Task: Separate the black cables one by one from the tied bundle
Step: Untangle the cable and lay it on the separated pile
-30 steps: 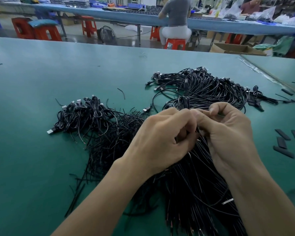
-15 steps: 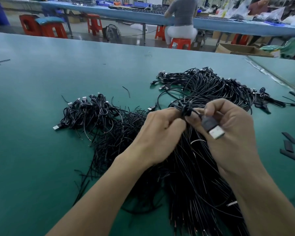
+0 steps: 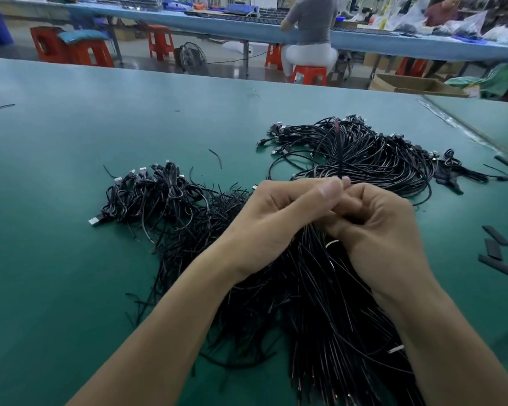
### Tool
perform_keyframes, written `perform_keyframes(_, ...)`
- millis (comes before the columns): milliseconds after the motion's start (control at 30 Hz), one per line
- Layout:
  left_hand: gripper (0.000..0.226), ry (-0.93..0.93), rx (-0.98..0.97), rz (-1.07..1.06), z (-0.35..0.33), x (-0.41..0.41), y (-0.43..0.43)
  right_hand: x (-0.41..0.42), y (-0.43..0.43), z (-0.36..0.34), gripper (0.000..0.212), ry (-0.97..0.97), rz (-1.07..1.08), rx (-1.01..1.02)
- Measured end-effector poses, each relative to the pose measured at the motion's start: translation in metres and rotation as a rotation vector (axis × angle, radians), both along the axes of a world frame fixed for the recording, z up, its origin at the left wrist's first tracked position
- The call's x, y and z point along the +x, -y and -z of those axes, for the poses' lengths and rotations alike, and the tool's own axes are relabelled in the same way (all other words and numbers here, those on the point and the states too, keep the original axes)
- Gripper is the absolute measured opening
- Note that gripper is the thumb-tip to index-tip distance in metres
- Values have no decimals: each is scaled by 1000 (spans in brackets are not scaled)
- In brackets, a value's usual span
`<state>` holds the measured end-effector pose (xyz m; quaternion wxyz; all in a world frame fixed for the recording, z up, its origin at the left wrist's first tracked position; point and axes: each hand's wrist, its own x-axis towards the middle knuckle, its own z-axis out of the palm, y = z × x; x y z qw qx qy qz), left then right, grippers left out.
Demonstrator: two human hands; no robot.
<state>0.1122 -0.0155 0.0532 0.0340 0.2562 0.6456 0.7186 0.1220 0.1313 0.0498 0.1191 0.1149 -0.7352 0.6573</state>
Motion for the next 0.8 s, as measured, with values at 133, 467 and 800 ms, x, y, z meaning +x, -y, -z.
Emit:
perform_keyframes(133,64,32,-39,1,2,1,-3,-1,-1,-1,39,57,37,-182)
perform_keyframes(467,19,-284,-597,-436,22,0,-15,-4,-8,-8,39,40,121,-390)
perform_keyframes(800,60,-29,-375,-325,1,-2,-3,1,-1,-10,34,-26,45,-302)
